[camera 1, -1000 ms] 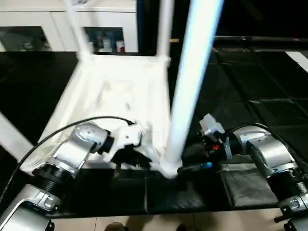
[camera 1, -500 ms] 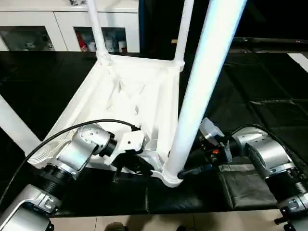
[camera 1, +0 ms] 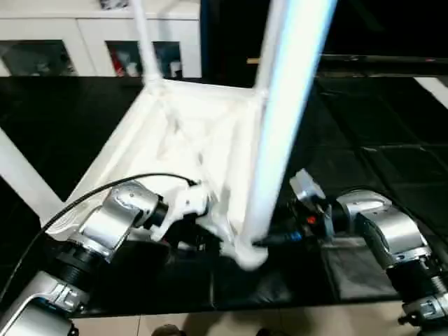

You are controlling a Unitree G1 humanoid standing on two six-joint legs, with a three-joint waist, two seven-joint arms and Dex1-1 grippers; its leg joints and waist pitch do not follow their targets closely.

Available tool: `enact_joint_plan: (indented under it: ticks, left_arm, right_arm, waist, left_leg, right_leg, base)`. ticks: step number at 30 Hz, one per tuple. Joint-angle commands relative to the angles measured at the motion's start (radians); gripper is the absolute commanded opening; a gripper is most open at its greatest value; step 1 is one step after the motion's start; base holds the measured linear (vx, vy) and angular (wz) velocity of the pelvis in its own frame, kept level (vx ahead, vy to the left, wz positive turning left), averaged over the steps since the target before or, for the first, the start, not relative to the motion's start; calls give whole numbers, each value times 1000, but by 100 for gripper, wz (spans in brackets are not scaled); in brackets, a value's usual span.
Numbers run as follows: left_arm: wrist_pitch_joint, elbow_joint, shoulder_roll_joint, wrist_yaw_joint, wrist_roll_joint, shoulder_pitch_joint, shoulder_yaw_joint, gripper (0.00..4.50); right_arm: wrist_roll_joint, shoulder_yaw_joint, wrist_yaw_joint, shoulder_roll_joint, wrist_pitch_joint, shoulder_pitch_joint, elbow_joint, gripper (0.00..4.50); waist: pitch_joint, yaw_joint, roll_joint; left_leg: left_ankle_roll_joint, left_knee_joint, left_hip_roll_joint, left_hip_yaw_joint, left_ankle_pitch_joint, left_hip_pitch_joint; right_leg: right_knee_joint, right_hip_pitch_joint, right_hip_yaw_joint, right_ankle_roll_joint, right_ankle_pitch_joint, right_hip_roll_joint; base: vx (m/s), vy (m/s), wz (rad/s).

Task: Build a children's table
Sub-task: Rotate leg to tighten

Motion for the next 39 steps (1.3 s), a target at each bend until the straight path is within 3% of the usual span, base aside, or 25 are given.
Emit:
enact_joint_plan:
  ticks: [1,2,3,4,5,6,8,11,14,15,18,23,25,26,29,34,39]
  left_arm:
    - [41,-32,-94,81,-41,-23,-2,0]
    - [83,-16,-142,184,-22,-31,19,0]
    - [97,-11,-157,213,-18,-35,26,0]
    - [106,-6,-171,236,-17,-38,34,0]
    - [123,8,-203,294,-11,-49,51,0]
    - [128,16,-218,320,-7,-54,58,0]
    - [153,29,-273,416,6,-70,85,0]
    - [183,36,-330,512,24,-85,107,0]
    - [206,38,-377,575,32,-95,125,0]
    - [211,35,-382,580,30,-94,126,0]
    - [208,23,-372,570,28,-85,120,0]
    - [196,1,-340,535,28,-61,106,0]
    - [175,-11,-308,493,31,-47,94,0]
    - [152,-16,-283,455,32,-38,81,0]
    - [115,-23,-245,392,30,-25,61,0]
    - [37,-33,-169,258,19,-10,34,0]
    - [-31,-39,-85,101,3,-5,-9,0]
  right_arm:
    - [-24,29,-171,89,30,-12,12,197]
    - [-46,-8,-340,176,67,-34,42,196]
    - [-53,-15,-378,196,77,-39,48,195]
    - [-58,-18,-405,210,83,-43,52,195]
    - [-77,-24,-473,242,90,-55,68,194]
    - [-86,-27,-505,257,91,-61,78,194]
    - [-108,-47,-630,318,84,-86,119,194]
    - [-150,-49,-724,376,44,-106,157,193]
    - [-162,-68,-783,427,16,-113,170,193]
    - [-159,-70,-786,432,13,-112,167,193]
    - [-149,-68,-768,432,7,-100,150,261]
    - [-145,-66,-727,413,-20,-74,128,304]
    - [-135,-65,-668,383,-41,-50,103,315]
    - [-124,-62,-622,357,-49,-36,85,334]
    - [-105,-62,-551,313,-57,-22,63,351]
    - [-74,-67,-401,211,-65,-13,31,399]
    - [-40,-76,-214,91,-70,-13,11,441]
  waist:
    - [-50,-6,-6]
    - [-48,-18,-5]
    - [-48,-34,-8]
    - [-51,-40,-7]
    - [-50,-51,-13]
    - [-49,-57,-5]
    - [-53,-71,-8]
    - [-49,-80,-7]
    - [-48,-82,-9]
    - [-50,-80,-6]
    - [-53,-76,-7]
    - [-61,-70,-8]
    - [-63,-64,-8]
    - [-67,-59,-8]
    - [-70,-51,-5]
    - [-68,-33,0]
    - [-67,-14,0]
  left_leg:
    - [15,-73,-6,1,-292,-8]
    - [1,-75,-10,-6,-295,-20]
    - [-9,-72,-17,-11,-311,-21]
    - [-13,-71,-18,-15,-311,-21]
    - [-7,-70,-21,-19,-311,-27]
    - [3,-68,-23,-23,-324,-20]
    - [17,-68,-24,-27,-330,-21]
    - [35,-68,-21,-24,-358,-8]
    - [47,-71,-18,-22,-355,-8]
    - [49,-72,-18,-22,-352,-7]
    - [62,-76,-14,-20,-316,-12]
    - [83,-71,-14,-11,-219,-16]
    - [93,-68,-14,-8,-203,-11]
    - [100,-68,-12,-8,-178,-15]
    - [116,-66,-10,-7,-128,-15]
    - [103,-68,-5,-4,-170,-5]
    - [92,-68,2,6,-207,10]
  right_leg:
    - [-83,56,33,-127,-537,-42]
    - [-88,65,23,-80,-606,-43]
    - [-100,64,13,-45,-663,-44]
    - [-104,66,8,-33,-675,-46]
    - [-110,69,5,-14,-682,-46]
    - [-118,61,2,-17,-680,-46]
    - [-121,65,-6,-30,-645,-43]
    - [-126,51,-9,-58,-610,-41]
    - [-122,50,-3,-75,-579,-41]
    - [-119,51,-1,-81,-565,-42]
    - [-107,55,10,-111,-482,-41]
    - [-85,63,24,-173,-339,-41]
    - [-86,61,25,-182,-339,-41]
    - [-80,66,26,-188,-310,-42]
    - [-69,67,28,-220,-226,-39]
    - [-73,60,29,-219,-262,-39]
    - [-65,46,43,-232,-256,-34]
  base:
    - [-51,-2,-9]
    - [-61,6,-22]
    - [-54,10,-26]
    - [-54,10,-26]
    - [-42,20,-23]
    - [0,0,0]
    - [0,0,0]
    - [0,0,0]
    - [0,0,0]
    - [0,0,0]
    - [0,0,0]
    - [0,0,0]
    - [0,0,0]
    - [0,0,0]
    - [0,0,0]
    - [0,0,0]
    - [0,0,0]
